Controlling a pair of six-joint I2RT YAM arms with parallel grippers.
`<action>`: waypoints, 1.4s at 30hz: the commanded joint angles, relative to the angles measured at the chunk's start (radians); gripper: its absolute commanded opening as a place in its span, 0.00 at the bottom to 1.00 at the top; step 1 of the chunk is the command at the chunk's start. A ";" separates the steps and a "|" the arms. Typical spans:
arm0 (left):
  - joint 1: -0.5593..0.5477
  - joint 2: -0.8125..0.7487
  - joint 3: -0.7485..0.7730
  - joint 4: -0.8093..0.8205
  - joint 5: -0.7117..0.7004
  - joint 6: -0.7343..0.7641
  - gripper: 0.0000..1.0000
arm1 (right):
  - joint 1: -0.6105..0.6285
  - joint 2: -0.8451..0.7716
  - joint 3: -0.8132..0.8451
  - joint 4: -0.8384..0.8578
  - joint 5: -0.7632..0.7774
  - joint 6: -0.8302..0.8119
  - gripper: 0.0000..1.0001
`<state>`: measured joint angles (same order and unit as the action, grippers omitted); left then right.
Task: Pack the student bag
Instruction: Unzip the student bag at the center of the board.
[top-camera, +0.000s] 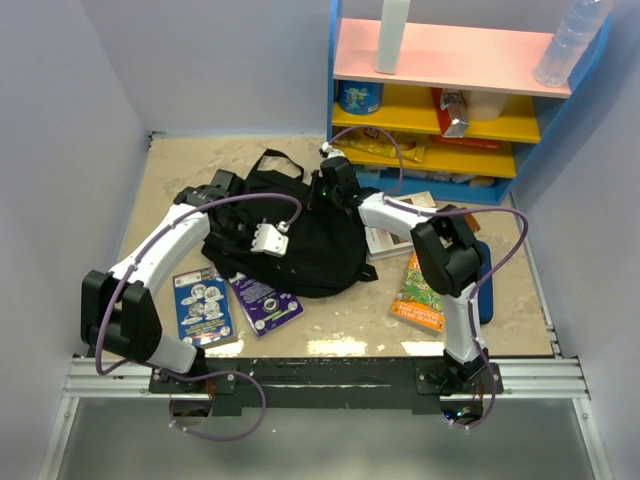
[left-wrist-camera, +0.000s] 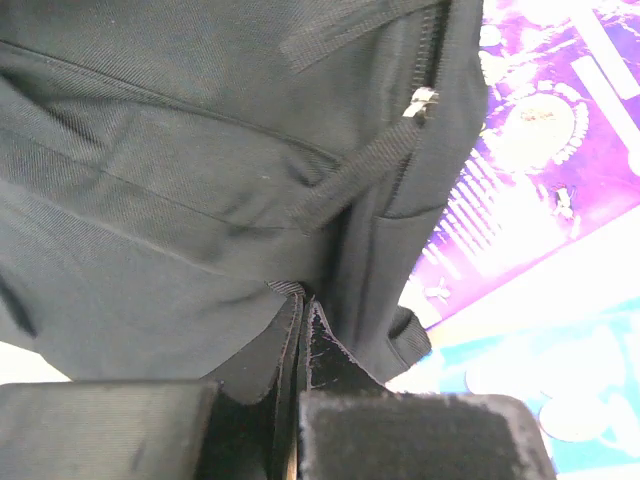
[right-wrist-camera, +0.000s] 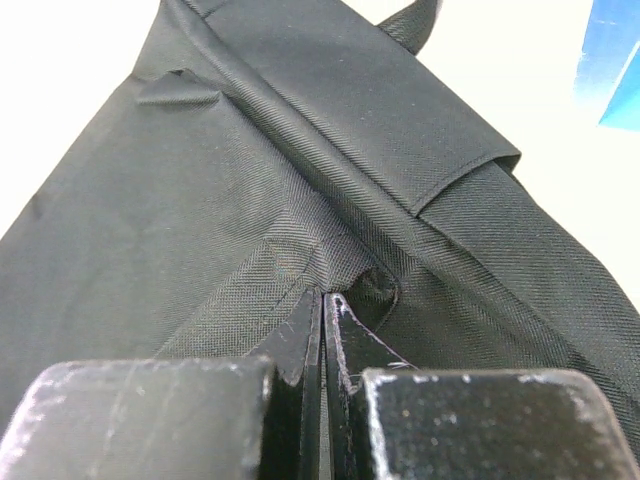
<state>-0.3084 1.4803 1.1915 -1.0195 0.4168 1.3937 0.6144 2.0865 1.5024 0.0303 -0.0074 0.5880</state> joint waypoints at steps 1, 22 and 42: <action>0.006 -0.092 -0.052 -0.151 -0.018 0.011 0.00 | -0.031 0.009 0.061 0.023 0.152 -0.054 0.00; 0.012 -0.189 -0.190 0.228 0.088 -0.205 0.00 | 0.139 0.030 0.200 -0.010 -0.077 -0.211 0.45; 0.019 -0.180 -0.204 0.231 0.031 -0.193 0.00 | 0.142 -0.085 -0.089 -0.116 -0.108 -0.313 0.17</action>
<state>-0.2989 1.3125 0.9703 -0.7998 0.4412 1.2133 0.7570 2.0514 1.4609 -0.1066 -0.1432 0.3004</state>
